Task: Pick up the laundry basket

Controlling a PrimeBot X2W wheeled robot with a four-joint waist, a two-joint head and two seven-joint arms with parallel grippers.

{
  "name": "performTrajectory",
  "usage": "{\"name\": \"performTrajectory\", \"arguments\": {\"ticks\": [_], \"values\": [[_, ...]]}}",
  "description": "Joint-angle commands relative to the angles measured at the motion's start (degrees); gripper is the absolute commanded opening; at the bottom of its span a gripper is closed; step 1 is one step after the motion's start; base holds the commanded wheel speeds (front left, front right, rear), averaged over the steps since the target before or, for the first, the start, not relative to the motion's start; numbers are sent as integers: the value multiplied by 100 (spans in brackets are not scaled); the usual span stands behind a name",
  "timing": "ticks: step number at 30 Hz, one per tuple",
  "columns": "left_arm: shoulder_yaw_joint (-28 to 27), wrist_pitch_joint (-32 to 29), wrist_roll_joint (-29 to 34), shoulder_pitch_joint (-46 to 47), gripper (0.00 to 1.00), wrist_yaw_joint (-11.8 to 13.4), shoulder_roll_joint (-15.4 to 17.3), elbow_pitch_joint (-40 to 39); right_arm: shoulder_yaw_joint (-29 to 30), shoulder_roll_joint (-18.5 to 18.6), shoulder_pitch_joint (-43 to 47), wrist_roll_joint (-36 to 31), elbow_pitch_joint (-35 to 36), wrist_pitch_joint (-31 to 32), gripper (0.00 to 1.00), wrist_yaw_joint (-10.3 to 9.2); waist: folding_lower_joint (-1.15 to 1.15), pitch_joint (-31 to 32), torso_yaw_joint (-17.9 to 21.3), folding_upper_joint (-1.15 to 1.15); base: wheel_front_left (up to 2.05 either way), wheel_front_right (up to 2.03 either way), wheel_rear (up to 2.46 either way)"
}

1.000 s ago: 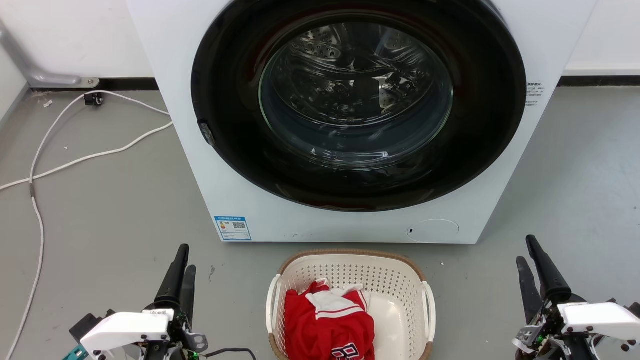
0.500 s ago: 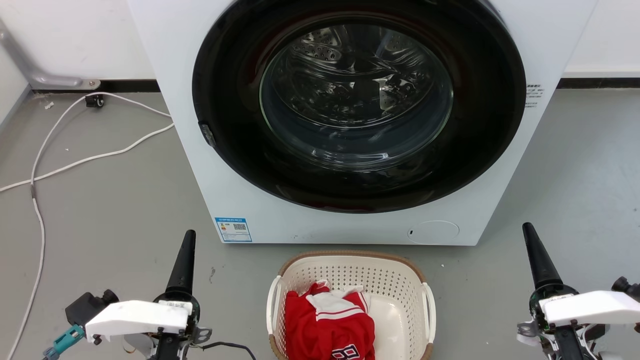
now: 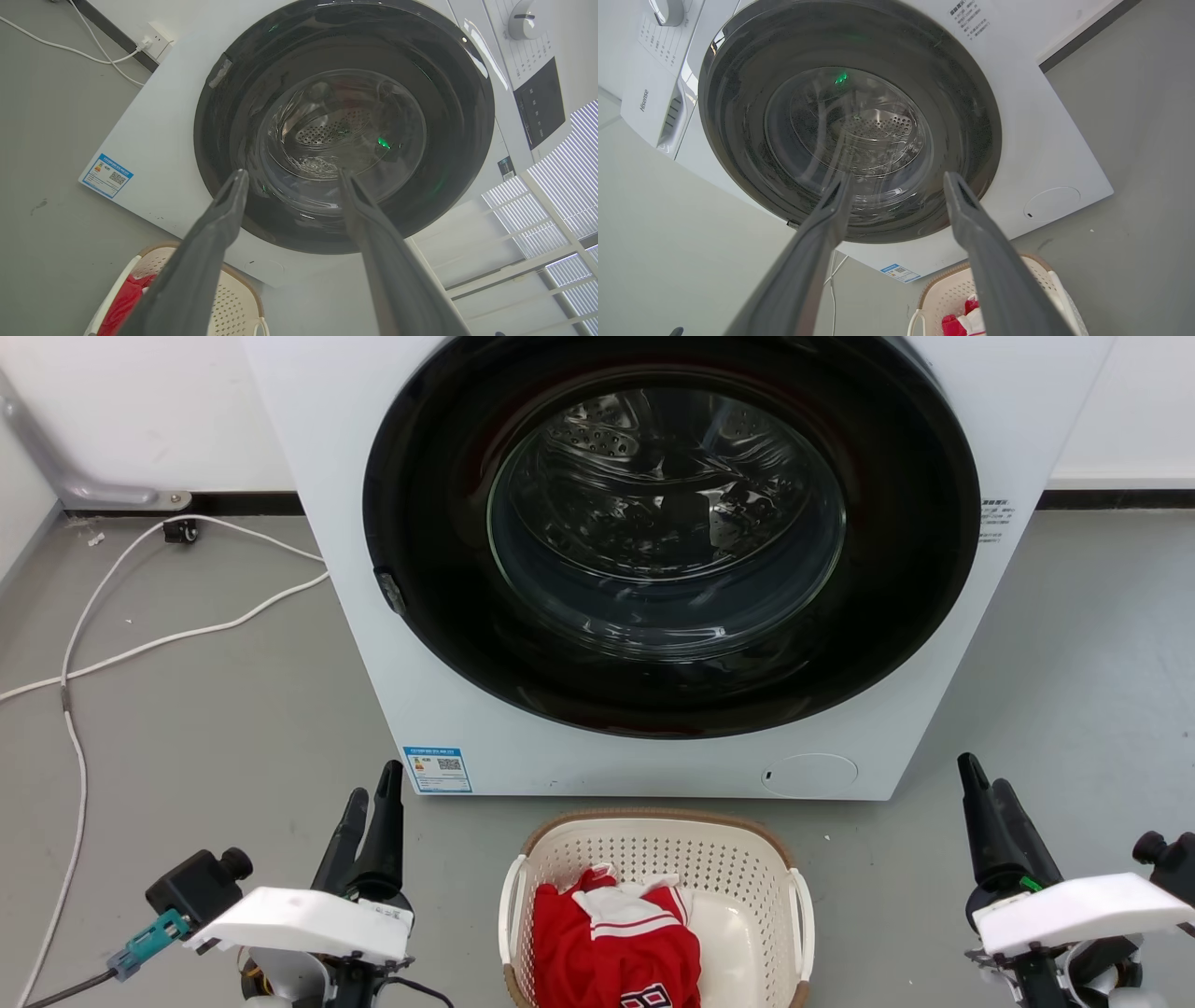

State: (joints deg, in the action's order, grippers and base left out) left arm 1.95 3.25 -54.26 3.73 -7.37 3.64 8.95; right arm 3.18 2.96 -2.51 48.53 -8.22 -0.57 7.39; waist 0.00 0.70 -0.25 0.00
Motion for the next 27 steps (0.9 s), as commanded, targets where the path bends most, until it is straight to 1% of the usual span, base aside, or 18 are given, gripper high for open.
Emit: {"name": "performTrajectory", "arguments": {"ticks": [1, 2, 5, 7, 14, 27], "values": [[35, 42, 160, 27, 100, 14, 52, -99, -12, 10, -31, -171, 108, -13, 100, 6, 0, 2, -1, 0, 0, 0, 0], [88, 79, 425, 17, 100, 37, 79, -111, -39, 9, -19, -439, 133, -32, 100, 6, 0, 9, -4, 0, 0, 0, 0], [165, 136, 796, -7, 100, 97, 123, -112, -63, 9, 2, -775, 147, -65, 100, 7, 0, 21, -8, 0, 0, 0, 0], [189, 157, 897, -12, 100, 115, 128, -110, -73, 8, 8, -876, 142, -66, 100, 7, 0, 25, -10, 0, 0, 0, 0], [402, 282, 1611, 0, 100, 217, 236, -182, -72, 6, 28, -1606, 149, -87, 100, 8, 0, 59, -25, 0, 0, 0, 0], [617, 491, 2475, 47, 100, 396, 377, -269, -50, 3, 14, -2614, 213, -203, 100, 9, 0, 45, -24, 0, 0, 0, 0]]}}
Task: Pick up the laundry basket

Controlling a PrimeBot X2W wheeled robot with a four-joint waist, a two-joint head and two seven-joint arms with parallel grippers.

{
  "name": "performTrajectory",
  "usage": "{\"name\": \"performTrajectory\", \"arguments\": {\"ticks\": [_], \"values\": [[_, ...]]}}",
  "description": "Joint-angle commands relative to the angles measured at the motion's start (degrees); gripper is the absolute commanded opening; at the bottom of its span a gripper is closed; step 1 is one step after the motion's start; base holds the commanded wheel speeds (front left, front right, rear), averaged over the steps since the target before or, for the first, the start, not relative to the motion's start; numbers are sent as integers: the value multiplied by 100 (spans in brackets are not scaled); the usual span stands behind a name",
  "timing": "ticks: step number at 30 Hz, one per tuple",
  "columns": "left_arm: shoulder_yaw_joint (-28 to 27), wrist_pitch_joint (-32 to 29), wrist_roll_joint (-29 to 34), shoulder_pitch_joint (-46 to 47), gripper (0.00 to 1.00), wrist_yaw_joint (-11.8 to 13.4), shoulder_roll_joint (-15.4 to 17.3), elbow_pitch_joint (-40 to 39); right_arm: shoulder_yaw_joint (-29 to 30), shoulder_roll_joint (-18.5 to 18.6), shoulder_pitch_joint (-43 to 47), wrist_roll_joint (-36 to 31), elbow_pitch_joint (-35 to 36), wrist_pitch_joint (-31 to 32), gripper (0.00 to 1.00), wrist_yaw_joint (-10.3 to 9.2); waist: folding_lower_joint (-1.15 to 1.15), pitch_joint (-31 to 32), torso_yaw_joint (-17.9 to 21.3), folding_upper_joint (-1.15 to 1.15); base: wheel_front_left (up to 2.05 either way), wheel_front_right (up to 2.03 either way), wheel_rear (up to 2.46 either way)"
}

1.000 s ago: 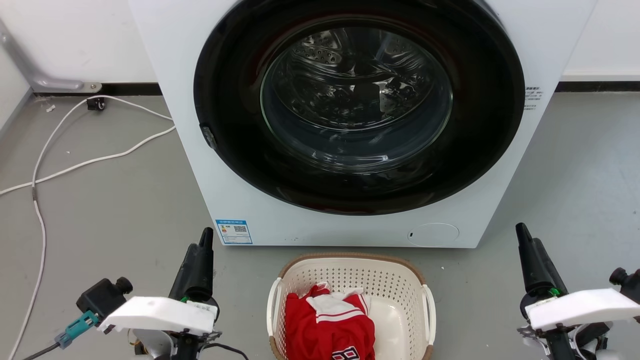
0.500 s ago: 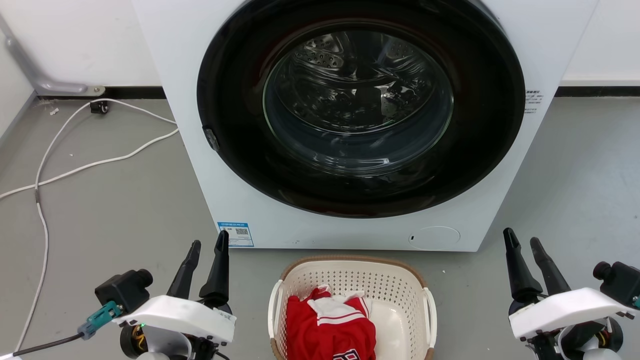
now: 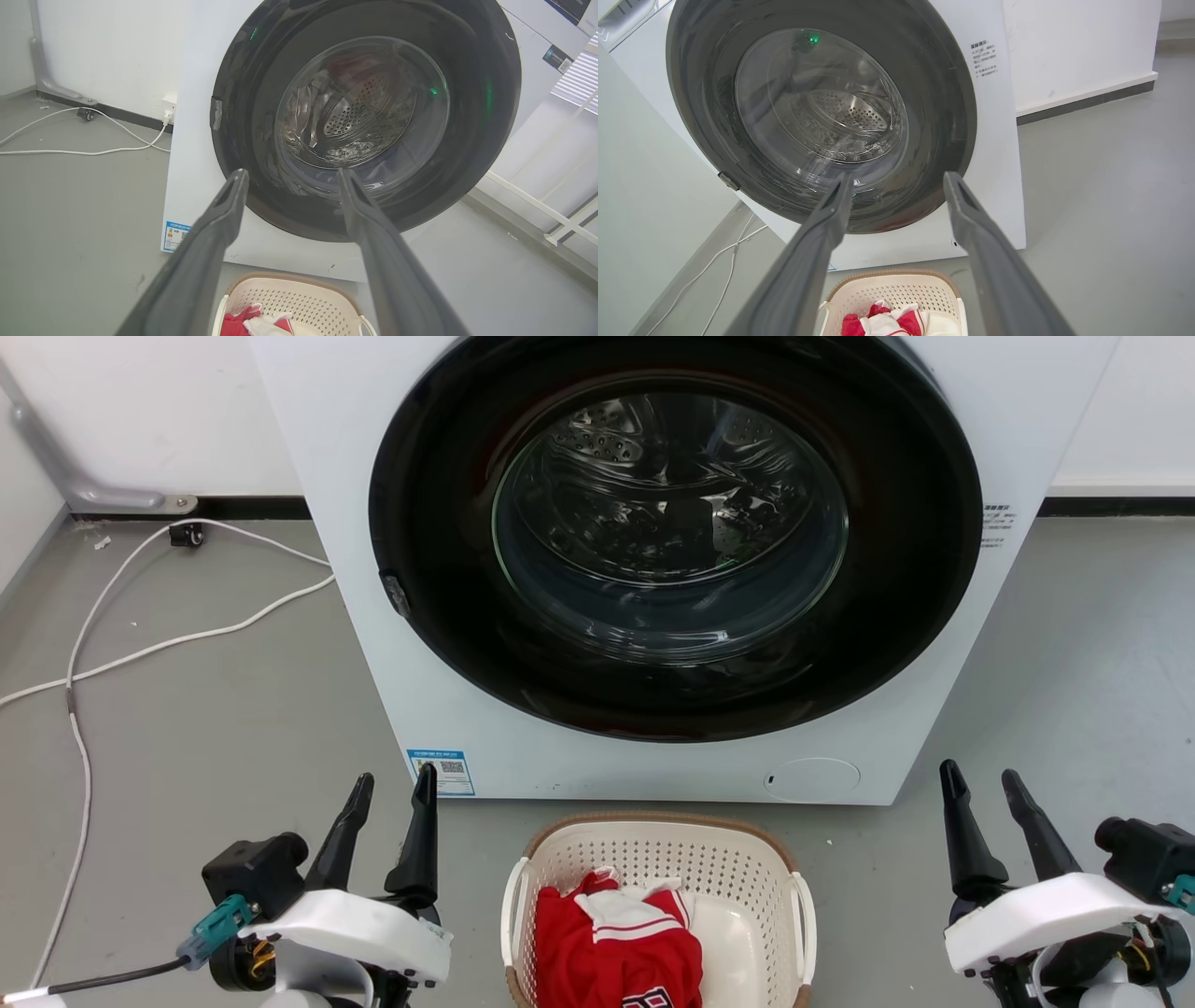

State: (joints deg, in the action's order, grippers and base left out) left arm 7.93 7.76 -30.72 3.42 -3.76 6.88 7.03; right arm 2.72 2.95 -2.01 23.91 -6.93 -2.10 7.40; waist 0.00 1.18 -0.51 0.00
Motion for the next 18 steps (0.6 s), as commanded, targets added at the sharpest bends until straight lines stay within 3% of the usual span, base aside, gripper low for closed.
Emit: {"name": "performTrajectory", "arguments": {"ticks": [1, 18], "values": [[25, 57, 178, 79, 100, 48, 60, -78, -12, 3, -40, -213, 88, -62, 100, 8, 0, -6, 5, 0, 0, 0, 0], [221, 296, 1091, 134, 100, 235, 185, -90, -71, -1, -61, -1151, 11, -301, 100, 10, 0, -37, -13, 0, 0, 0, 0]]}}
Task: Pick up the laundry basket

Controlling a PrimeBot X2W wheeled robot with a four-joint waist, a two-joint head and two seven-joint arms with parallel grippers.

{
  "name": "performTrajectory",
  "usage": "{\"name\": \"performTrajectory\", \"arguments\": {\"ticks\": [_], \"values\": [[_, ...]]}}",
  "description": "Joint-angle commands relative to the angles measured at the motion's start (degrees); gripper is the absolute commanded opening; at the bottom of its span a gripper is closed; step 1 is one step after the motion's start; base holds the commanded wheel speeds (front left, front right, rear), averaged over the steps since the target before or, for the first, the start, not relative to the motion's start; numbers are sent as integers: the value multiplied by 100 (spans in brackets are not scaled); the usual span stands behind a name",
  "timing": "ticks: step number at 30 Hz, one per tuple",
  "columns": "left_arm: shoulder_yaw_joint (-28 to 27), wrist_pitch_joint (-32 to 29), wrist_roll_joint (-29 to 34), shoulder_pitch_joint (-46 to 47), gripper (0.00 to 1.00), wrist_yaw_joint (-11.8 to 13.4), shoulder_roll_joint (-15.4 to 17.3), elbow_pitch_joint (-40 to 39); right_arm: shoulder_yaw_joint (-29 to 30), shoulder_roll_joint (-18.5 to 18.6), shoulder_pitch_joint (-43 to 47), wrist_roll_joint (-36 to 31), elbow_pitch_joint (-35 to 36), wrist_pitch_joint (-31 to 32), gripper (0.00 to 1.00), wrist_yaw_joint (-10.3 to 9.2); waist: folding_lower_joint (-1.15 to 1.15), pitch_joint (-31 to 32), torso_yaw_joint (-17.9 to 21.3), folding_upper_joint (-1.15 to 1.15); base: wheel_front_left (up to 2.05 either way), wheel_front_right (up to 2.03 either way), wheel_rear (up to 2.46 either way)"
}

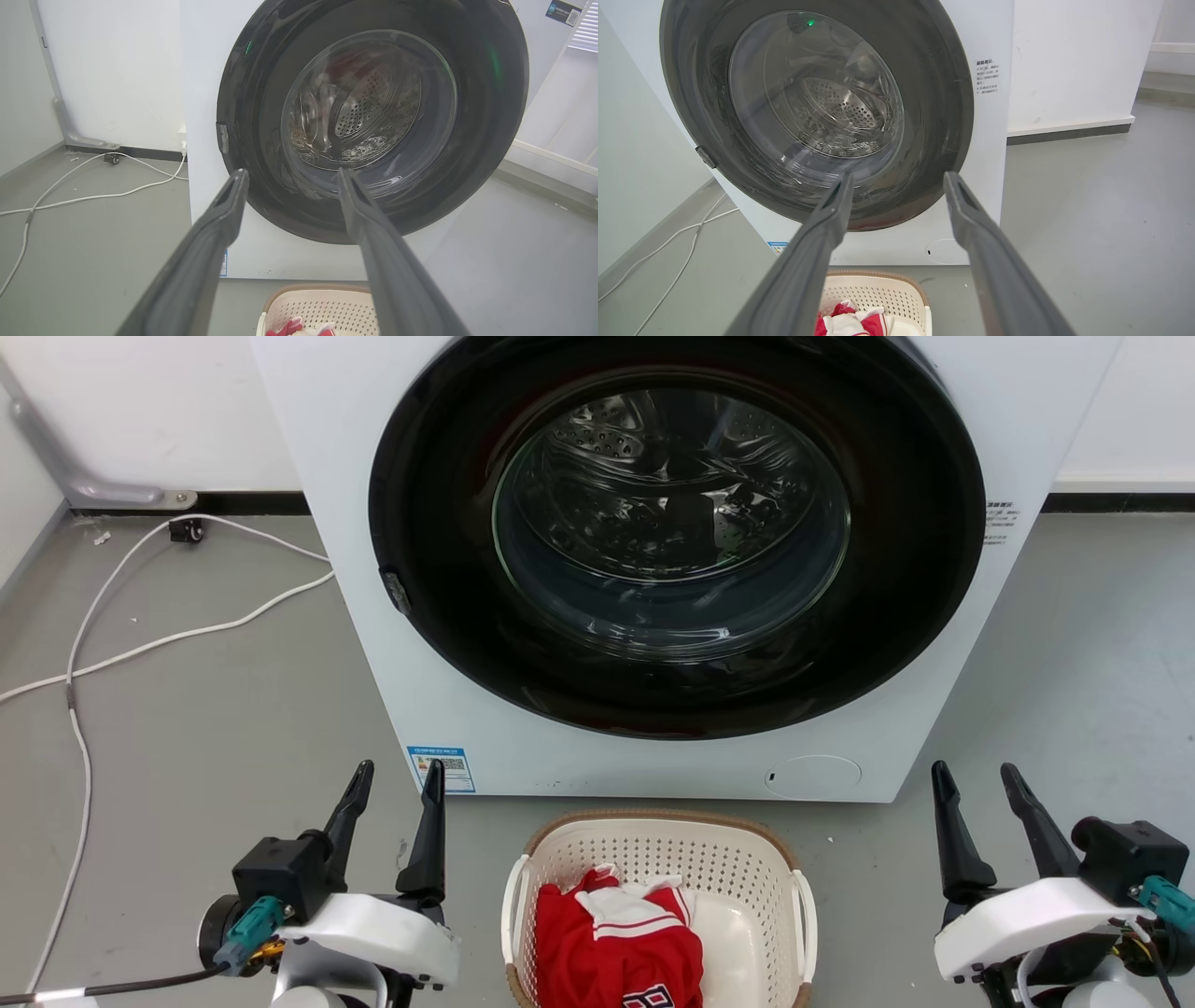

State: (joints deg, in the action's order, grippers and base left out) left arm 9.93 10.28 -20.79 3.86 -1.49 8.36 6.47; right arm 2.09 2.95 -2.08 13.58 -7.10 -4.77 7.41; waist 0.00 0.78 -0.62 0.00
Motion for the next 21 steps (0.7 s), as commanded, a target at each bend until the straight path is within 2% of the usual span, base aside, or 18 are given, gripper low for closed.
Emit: {"name": "performTrajectory", "arguments": {"ticks": [1, 21], "values": [[33, 60, 144, 90, 100, 9, 43, -30, -10, -2, -51, -171, 29, -44, 100, 9, 0, 6, -4, 0, 0, 0, 0], [164, 295, 934, 95, 100, 56, 48, -45, 48, -7, -86, -851, 61, -276, 100, 11, 0, -14, -39, 0, 0, 0, 0]]}}
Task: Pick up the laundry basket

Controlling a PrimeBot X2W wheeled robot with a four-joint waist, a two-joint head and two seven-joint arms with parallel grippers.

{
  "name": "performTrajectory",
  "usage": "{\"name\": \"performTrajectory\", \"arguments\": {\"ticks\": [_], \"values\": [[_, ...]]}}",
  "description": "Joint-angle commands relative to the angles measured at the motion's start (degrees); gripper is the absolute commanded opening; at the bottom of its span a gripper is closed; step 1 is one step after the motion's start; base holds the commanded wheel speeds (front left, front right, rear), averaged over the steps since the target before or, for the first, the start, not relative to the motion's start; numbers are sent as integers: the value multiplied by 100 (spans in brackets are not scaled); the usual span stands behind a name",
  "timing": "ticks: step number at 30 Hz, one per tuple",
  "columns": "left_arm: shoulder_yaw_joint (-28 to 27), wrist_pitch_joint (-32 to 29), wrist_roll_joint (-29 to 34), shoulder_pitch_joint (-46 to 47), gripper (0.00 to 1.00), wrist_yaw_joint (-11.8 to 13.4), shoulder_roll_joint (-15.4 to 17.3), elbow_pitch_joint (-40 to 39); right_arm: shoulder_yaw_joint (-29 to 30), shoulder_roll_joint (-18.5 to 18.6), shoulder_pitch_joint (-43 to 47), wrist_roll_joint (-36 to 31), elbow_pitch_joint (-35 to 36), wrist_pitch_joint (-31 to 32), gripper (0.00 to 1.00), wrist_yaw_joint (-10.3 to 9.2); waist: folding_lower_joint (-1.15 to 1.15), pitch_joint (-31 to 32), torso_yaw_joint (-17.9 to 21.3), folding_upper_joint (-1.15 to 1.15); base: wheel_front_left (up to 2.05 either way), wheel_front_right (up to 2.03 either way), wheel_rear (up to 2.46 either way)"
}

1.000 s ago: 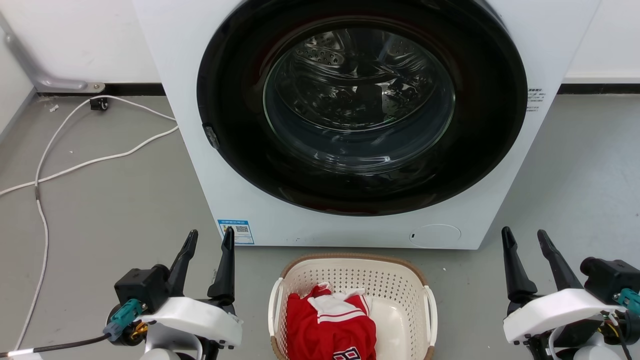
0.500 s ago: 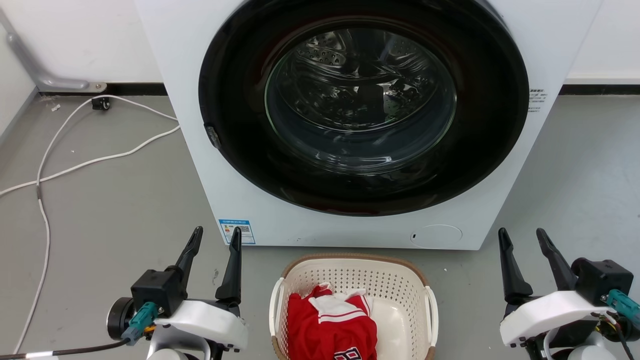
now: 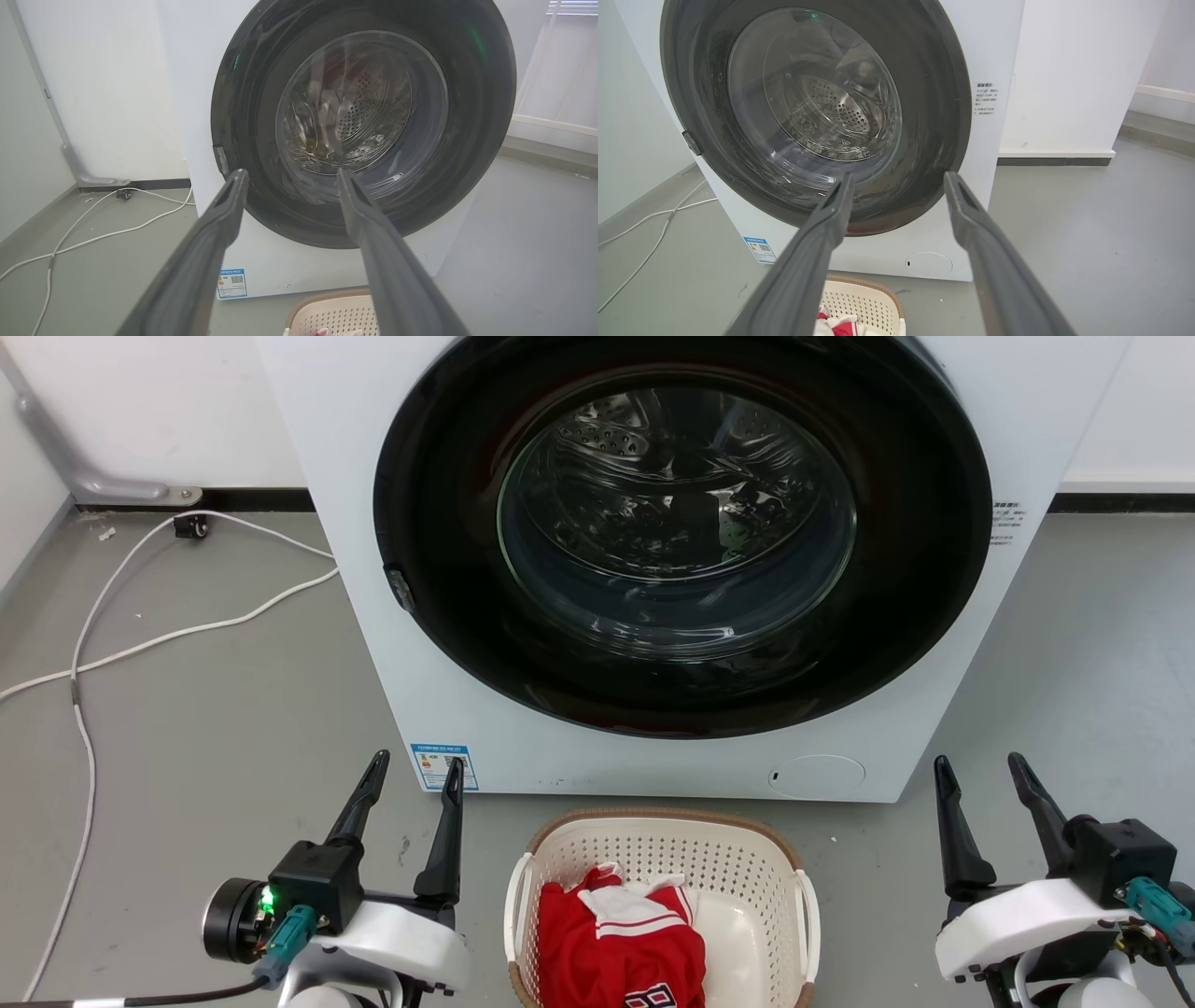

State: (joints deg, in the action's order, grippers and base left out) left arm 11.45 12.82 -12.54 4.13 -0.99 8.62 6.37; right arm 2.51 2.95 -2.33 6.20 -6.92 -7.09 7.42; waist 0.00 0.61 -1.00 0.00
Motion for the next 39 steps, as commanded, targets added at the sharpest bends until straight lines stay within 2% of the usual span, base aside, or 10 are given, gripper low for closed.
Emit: {"name": "performTrajectory", "arguments": {"ticks": [1, 12, 21, 31, 39], "values": [[17, 54, 145, 63, 100, 0, 23, -27, 7, -8, -59, -151, 43, -55, 100, 10, 0, 4, -2, 0, 0, 0, 0], [36, 168, 503, 47, 100, -26, -7, 28, -29, -11, -39, -424, 14, -140, 100, 6, 0, 20, -10, 0, 0, 0, 0], [44, 248, 794, 4, 100, -34, -20, -6, -11, -13, -2, -403, -59, -233, 100, 6, 0, 51, -21, 0, 0, 0, 0], [-22, 245, 739, -15, 100, -89, -70, 32, -17, -13, -34, -171, -183, -258, 100, 6, 0, 59, -3, 0, 0, 0, 0], [-84, 240, 695, 30, 100, -89, -115, 49, 50, -12, -92, -292, -238, -195, 100, 6, 0, -25, -8, 0, 0, 0, 0]]}}
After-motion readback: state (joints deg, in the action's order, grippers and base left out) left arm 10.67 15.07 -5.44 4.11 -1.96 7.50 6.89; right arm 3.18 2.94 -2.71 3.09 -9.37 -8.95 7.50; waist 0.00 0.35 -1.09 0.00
